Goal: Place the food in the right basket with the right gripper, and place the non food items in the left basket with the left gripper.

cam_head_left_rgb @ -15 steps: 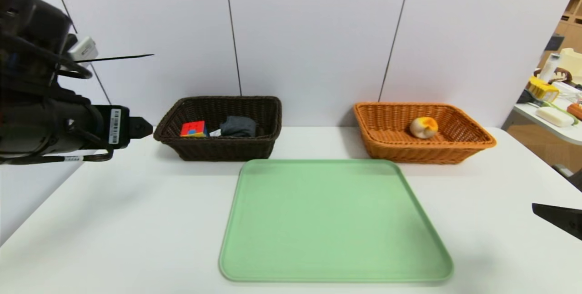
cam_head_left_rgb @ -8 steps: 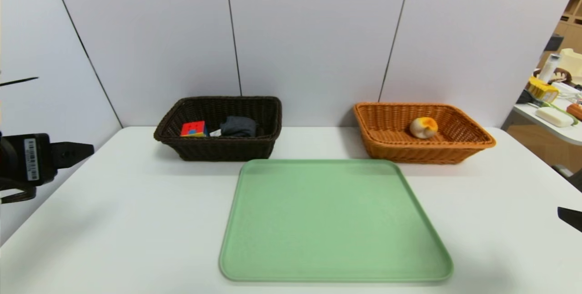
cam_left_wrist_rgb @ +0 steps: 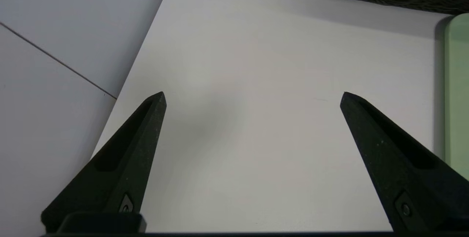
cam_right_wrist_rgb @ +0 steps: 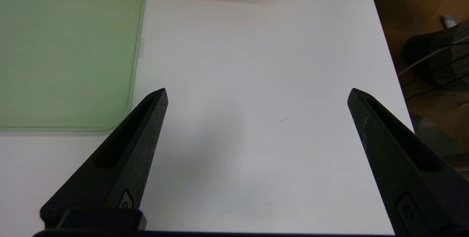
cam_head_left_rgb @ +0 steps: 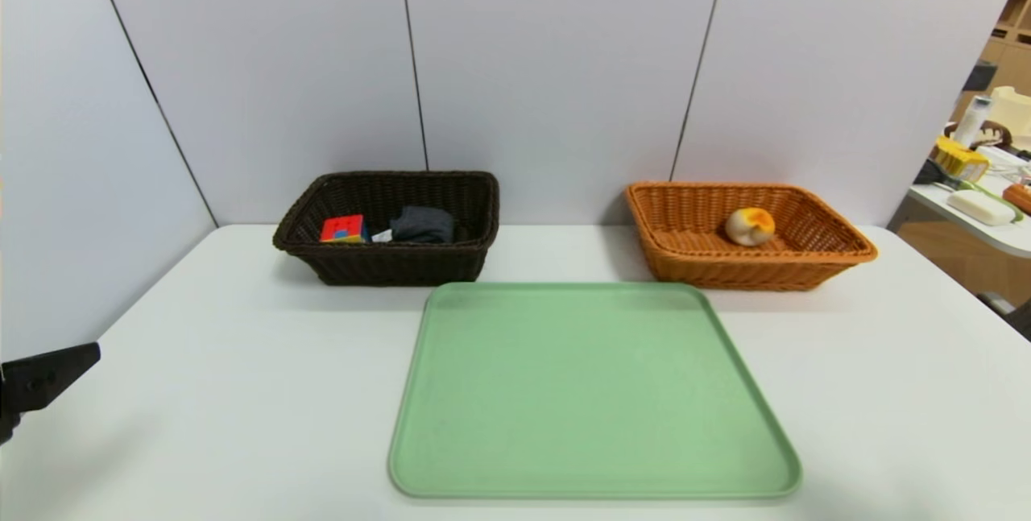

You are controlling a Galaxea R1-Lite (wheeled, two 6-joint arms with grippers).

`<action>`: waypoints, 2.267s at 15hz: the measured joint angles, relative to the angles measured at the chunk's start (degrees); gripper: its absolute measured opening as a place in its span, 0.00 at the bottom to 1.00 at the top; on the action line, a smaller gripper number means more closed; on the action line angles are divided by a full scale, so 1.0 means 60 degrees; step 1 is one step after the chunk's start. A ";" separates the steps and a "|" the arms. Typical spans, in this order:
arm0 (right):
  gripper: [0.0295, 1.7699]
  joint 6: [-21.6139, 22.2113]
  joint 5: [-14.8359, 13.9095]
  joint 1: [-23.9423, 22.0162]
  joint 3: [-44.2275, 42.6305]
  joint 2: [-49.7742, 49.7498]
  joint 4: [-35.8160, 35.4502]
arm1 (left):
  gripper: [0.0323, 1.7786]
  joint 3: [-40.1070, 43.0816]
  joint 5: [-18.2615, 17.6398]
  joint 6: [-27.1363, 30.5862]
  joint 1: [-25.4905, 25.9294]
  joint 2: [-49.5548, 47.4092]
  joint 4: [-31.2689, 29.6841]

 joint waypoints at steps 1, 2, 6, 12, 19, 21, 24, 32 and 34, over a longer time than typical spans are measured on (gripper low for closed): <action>0.96 -0.0024 0.0000 -0.0057 0.0120 -0.0199 0.0010 | 0.95 0.0189 0.0000 0.0006 0.0043 -0.0234 0.0000; 0.96 -0.0047 0.0004 -0.0112 0.0207 -0.0404 0.0022 | 0.95 0.0390 0.0000 0.0022 0.0077 -0.0490 -0.0002; 0.96 -0.0079 0.0035 -0.0171 0.0441 -0.1075 0.0028 | 0.95 0.1329 -0.0004 0.0051 0.0254 -0.1497 -0.0002; 0.96 -0.0230 0.0246 -0.0317 0.1182 -0.2068 0.0018 | 0.95 0.2430 -0.0317 0.0051 0.0571 -0.2700 -0.0175; 0.96 -0.0234 0.0252 -0.0551 0.1674 -0.2997 0.0041 | 0.95 0.3348 -0.0339 0.0061 0.0782 -0.3706 -0.0207; 0.96 -0.0234 0.0293 -0.0563 0.1833 -0.3326 0.0028 | 0.95 0.3584 -0.0354 0.0073 0.0831 -0.4088 -0.0193; 0.96 -0.0226 0.0463 -0.0569 0.2050 -0.3911 0.0026 | 0.95 0.3822 -0.0358 0.0098 0.0851 -0.4754 -0.0199; 0.96 -0.0291 0.0510 -0.0583 0.2408 -0.5124 0.0124 | 0.95 0.4179 -0.0492 0.0597 0.1526 -0.5843 -0.0488; 0.96 -0.0295 0.0526 -0.0581 0.2389 -0.5183 0.0100 | 0.95 0.4299 -0.0532 0.0666 0.1737 -0.6187 -0.0475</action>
